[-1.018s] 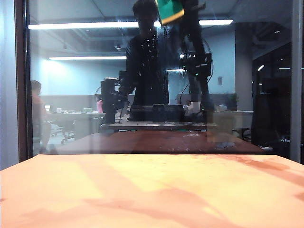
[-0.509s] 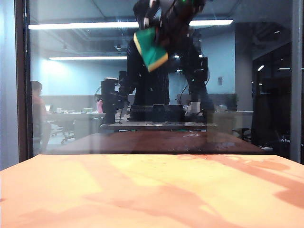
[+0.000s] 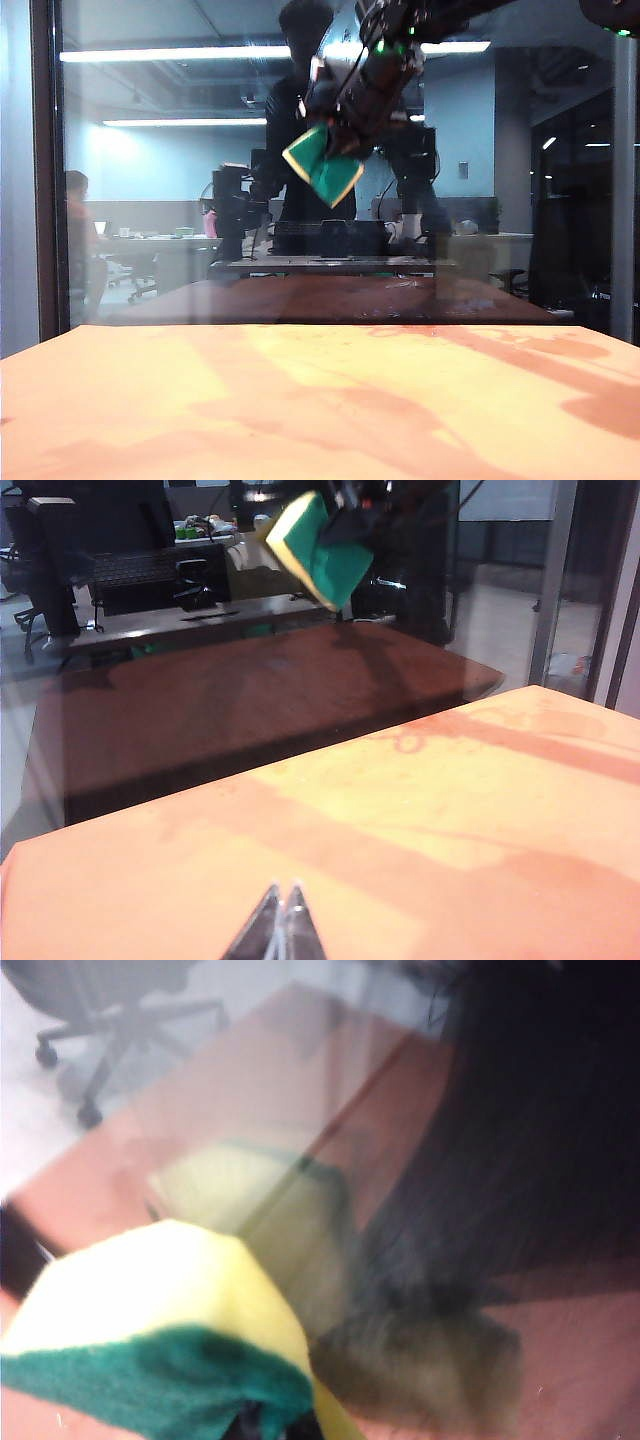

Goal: Pick up the sponge from the table, wipe the water off the glass, and finally place the sponge back on the table.

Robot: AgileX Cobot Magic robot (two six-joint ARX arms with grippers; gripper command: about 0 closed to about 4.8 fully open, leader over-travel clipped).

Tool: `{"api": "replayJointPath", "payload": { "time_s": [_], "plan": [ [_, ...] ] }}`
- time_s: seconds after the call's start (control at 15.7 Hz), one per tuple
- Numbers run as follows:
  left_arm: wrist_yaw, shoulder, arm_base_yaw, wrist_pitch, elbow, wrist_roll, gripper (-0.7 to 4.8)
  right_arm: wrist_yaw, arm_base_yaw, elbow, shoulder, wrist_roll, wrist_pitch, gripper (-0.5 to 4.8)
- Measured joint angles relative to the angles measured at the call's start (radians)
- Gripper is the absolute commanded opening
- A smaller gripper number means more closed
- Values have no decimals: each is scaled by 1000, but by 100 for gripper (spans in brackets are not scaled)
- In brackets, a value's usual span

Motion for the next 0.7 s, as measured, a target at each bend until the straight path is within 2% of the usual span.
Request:
{"api": "replayJointPath", "payload": {
  "time_s": [0.38,0.51,0.7],
  "plan": [
    [0,0,0,0,0,0,-6,1,2,224,-4,0,35,-9],
    [0,0,0,0,0,0,-6,33,1,315,-5,1,71,-9],
    [0,0,0,0,0,0,-6,47,-2,368,-14,1,120,-9]
  ]
}}
